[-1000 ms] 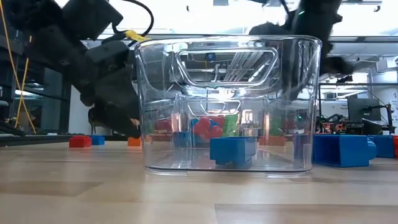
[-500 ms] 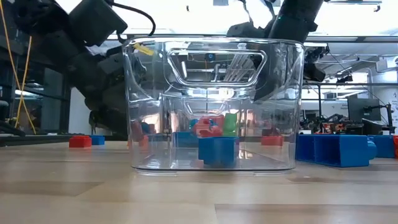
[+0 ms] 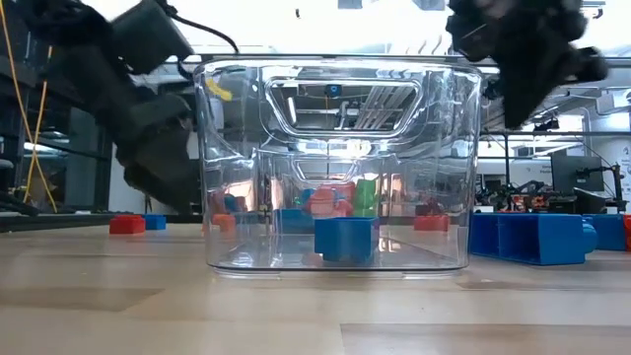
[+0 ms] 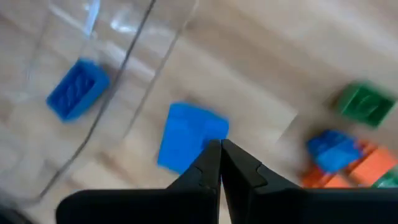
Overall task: Sort blocks by size
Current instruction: Put the large blue game piece in the top transparent bin
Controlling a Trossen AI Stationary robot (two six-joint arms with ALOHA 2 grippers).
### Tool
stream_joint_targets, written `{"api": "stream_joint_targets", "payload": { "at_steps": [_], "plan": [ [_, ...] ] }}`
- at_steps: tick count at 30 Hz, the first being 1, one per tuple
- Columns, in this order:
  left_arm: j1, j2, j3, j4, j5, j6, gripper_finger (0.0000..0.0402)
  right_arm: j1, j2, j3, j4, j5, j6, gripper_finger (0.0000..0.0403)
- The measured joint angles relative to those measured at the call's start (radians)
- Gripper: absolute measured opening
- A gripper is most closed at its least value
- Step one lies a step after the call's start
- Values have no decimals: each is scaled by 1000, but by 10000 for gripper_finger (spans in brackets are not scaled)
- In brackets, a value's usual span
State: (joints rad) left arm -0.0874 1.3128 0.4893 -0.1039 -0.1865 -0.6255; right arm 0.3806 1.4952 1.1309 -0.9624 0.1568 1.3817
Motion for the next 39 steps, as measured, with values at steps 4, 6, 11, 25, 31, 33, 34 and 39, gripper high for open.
{"api": "stream_joint_targets", "payload": {
  "at_steps": [4, 6, 11, 25, 31, 33, 34, 39],
  "plan": [
    [-48, -107, -69, 91, 38, -51, 294, 67, 39, 0, 76, -41, 64, 50],
    [-81, -149, -96, 134, 39, -84, 294, 85, 71, 0, 133, -60, 88, 91],
    [-133, -200, -118, 126, -24, -148, 294, 79, 141, 0, 171, -89, 98, 220],
    [-136, -200, -118, 124, -30, -148, 294, 47, 257, 0, 180, -135, 5, 377],
    [-136, -200, -118, 122, -30, -148, 294, 45, 296, 0, 228, -128, -8, 377],
    [-136, -200, -118, 122, -30, -149, 294, 45, 314, 1, 242, -132, -10, 377],
    [-136, -200, -118, 123, -30, -148, 294, 45, 320, 2, 249, -134, -9, 377],
    [-136, -200, -118, 120, -34, -149, 294, 42, 344, 5, 256, -123, 7, 377]
  ]
}}
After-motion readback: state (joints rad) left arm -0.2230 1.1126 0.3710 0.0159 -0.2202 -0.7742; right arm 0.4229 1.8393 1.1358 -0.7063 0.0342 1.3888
